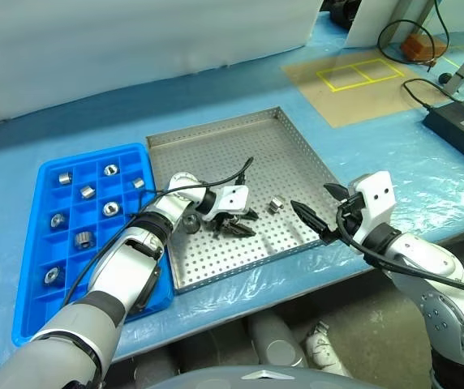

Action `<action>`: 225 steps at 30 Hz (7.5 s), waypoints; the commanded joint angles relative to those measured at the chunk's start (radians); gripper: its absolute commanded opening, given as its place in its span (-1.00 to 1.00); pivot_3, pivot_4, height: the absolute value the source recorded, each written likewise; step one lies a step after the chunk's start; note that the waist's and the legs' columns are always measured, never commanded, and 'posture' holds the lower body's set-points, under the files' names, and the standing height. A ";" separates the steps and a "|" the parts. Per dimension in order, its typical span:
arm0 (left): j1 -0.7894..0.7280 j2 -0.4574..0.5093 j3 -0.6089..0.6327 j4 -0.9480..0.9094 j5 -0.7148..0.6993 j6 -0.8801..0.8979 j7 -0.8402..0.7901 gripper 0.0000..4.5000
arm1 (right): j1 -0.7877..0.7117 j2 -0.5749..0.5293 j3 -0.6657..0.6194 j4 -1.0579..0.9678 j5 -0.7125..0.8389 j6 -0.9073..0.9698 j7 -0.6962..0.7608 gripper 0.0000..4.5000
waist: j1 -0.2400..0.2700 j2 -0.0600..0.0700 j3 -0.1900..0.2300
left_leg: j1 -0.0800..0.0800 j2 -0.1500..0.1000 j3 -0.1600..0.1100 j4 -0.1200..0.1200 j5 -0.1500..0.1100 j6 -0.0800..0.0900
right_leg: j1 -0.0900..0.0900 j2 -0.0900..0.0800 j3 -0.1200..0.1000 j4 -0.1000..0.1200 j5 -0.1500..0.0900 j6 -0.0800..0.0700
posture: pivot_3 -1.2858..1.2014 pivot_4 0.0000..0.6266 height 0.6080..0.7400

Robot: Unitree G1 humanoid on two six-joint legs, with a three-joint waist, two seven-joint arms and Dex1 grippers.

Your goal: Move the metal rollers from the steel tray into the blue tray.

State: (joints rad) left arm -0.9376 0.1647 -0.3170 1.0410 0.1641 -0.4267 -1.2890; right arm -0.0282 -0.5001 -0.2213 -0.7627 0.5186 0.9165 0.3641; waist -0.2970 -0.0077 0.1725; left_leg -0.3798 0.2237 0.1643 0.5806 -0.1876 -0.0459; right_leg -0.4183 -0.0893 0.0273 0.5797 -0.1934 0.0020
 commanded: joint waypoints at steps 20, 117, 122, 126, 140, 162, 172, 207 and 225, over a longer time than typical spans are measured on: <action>-0.025 0.039 0.180 -0.310 -0.302 0.146 -0.070 -0.29 | -0.117 -0.004 0.089 0.119 -0.023 -0.118 0.027 0.97 | 0.010 0.000 0.000 | -0.003 -0.001 0.001 -0.001 -0.002 0.004 | -0.001 -0.002 -0.001 -0.003 0.000 0.000 | -0.50 -0.52 1.00; 0.375 0.438 0.272 -1.040 -0.648 0.895 0.264 0.56 | -0.622 0.080 0.236 0.874 -0.235 -0.542 0.464 0.97 | 0.368 -0.002 0.000 | 0.003 0.016 -0.002 -0.013 0.020 -0.034 | -0.021 0.015 -0.001 0.034 -0.004 -0.008 | -0.13 -0.52 1.00; 0.239 0.356 0.219 -0.841 -0.590 0.794 0.189 0.56 | -0.477 0.012 0.171 0.716 -0.216 -0.468 0.404 0.97 | 0.341 -0.003 0.000 | 0.003 0.016 -0.002 -0.013 0.020 -0.033 | -0.021 0.016 0.002 0.033 -0.004 -0.007 | -0.22 -0.52 1.00; 0.183 0.327 0.207 -0.781 -0.576 0.751 0.115 0.56 | -0.405 0.027 0.162 0.619 -0.217 -0.423 0.338 0.97 | 0.306 -0.003 0.000 | 0.003 0.016 -0.002 -0.012 0.020 -0.033 | -0.021 0.016 0.002 0.033 -0.004 -0.007 | -0.26 -0.52 1.00; 0.272 0.465 0.253 -0.867 -0.601 0.812 -0.051 0.56 | -0.389 0.100 0.294 0.659 -0.226 -0.391 0.331 0.97 | 0.284 -0.002 0.000 | 0.007 0.016 0.002 -0.011 0.018 -0.030 | -0.019 0.016 0.002 0.034 -0.004 -0.007 | -0.20 -0.52 1.00; 0.382 0.516 0.282 -0.980 -0.584 0.811 0.026 0.56 | -0.555 0.263 0.361 1.122 -0.336 -0.702 0.375 0.97 | 0.288 -0.002 0.000 | 0.006 0.017 0.001 -0.013 0.018 -0.030 | -0.020 0.016 0.001 0.033 -0.004 -0.008 | -0.11 -0.52 1.00; 0.389 0.517 0.271 -0.994 -0.573 0.806 0.040 0.56 | -0.616 0.320 0.362 1.370 -0.407 -0.821 0.339 0.97 | 0.292 -0.002 0.000 | 0.006 0.017 0.001 -0.013 0.018 -0.030 | -0.020 0.015 0.001 0.033 -0.004 -0.008 | -0.11 -0.52 1.00; 0.355 0.604 0.403 -0.910 -0.603 0.849 0.082 0.57 | -0.789 0.404 0.404 1.123 -0.304 -0.699 0.518 -0.24 | 0.292 -0.003 0.000 | 0.007 0.019 0.001 -0.020 0.020 -0.034 | -0.023 0.017 0.000 0.033 -0.006 -0.011 | -0.03 -0.52 1.00; 0.532 0.666 0.511 -1.099 -0.667 0.939 0.182 0.57 | -0.775 0.471 0.516 1.401 -0.391 -0.788 0.709 0.09 | 0.363 -0.003 0.000 | 0.003 0.020 -0.003 -0.019 0.020 -0.034 | -0.022 0.015 -0.005 0.031 -0.006 -0.012 | 0.07 -0.52 1.00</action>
State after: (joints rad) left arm -0.4081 0.8154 0.1659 -0.0329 -0.4916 0.5141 -1.1134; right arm -0.8208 -0.0280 0.2748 0.6705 0.1340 0.1220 1.0376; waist 0.0663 -0.0110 0.1726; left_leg -0.3767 0.2432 0.1616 0.5614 -0.1674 -0.0801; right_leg -0.4405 -0.0745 0.0227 0.6112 -0.1998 -0.0096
